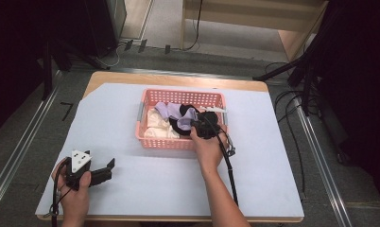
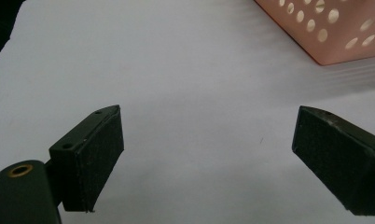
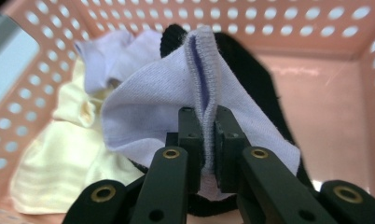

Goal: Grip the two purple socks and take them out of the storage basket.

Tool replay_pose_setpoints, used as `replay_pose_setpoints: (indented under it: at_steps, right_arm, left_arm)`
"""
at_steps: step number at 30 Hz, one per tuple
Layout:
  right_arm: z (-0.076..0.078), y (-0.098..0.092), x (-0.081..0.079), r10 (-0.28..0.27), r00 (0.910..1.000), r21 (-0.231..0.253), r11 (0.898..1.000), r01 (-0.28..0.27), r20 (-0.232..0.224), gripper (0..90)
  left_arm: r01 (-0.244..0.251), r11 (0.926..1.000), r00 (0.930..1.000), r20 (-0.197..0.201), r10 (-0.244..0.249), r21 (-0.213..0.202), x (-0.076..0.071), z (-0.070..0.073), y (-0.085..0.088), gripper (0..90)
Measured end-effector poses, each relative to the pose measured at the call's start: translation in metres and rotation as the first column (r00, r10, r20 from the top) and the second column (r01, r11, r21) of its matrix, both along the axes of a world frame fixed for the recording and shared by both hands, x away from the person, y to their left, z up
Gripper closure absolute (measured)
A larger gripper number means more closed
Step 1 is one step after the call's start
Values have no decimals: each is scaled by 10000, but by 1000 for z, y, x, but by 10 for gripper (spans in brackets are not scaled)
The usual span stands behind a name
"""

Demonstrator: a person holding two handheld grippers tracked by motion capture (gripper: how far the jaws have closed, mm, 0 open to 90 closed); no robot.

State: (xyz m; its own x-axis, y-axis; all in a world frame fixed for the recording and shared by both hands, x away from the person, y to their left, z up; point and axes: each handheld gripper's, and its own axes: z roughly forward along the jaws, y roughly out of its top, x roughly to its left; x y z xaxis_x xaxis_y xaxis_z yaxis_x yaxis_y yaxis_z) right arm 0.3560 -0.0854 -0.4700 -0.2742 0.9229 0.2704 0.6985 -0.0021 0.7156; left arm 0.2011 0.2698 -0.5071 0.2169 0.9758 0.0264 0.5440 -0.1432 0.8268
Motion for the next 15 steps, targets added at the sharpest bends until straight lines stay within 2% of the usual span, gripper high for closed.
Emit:
replay_pose_setpoints:
  at_steps: [4, 6, 8, 9, 13, 14, 15]
  right_arm:
    - [4, -7, -8, 80, 9993, 261, 9996, -89, 367, 840]
    - [7, -10, -13, 321, 9952, 561, 9977, -374, 927, 839]
    - [11, -13, -18, 293, 9908, 532, 9979, -366, 1322, 839]
    - [12, -15, -19, 352, 9858, 736, 9961, -478, 1642, 838]
    - [20, -21, -25, 268, 9671, 1065, 9928, -553, 2529, 838]
    - [22, -22, -26, 305, 9558, 1104, 9917, -655, 2924, 838]
    - [23, -23, -27, 292, 9527, 1150, 9911, -669, 3026, 838]
  left_arm:
    - [-24, 10000, 10000, 7, 24, 11, 0, 0, -1, 95]
    - [-20, 10000, 10000, 14, 20, 3, 0, 0, -1, 95]
    - [-23, 10000, 10000, 13, 23, 7, 0, 0, -1, 95]
    - [-20, 10000, 10000, 15, 20, 15, 0, 0, -1, 95]
    - [-24, 10000, 10000, 11, 24, 14, 0, 0, -1, 95]
    - [-22, 10000, 10000, 11, 22, 17, 0, 0, -1, 95]
    - [-23, 10000, 10000, 14, 23, 17, 0, 0, -1, 95]
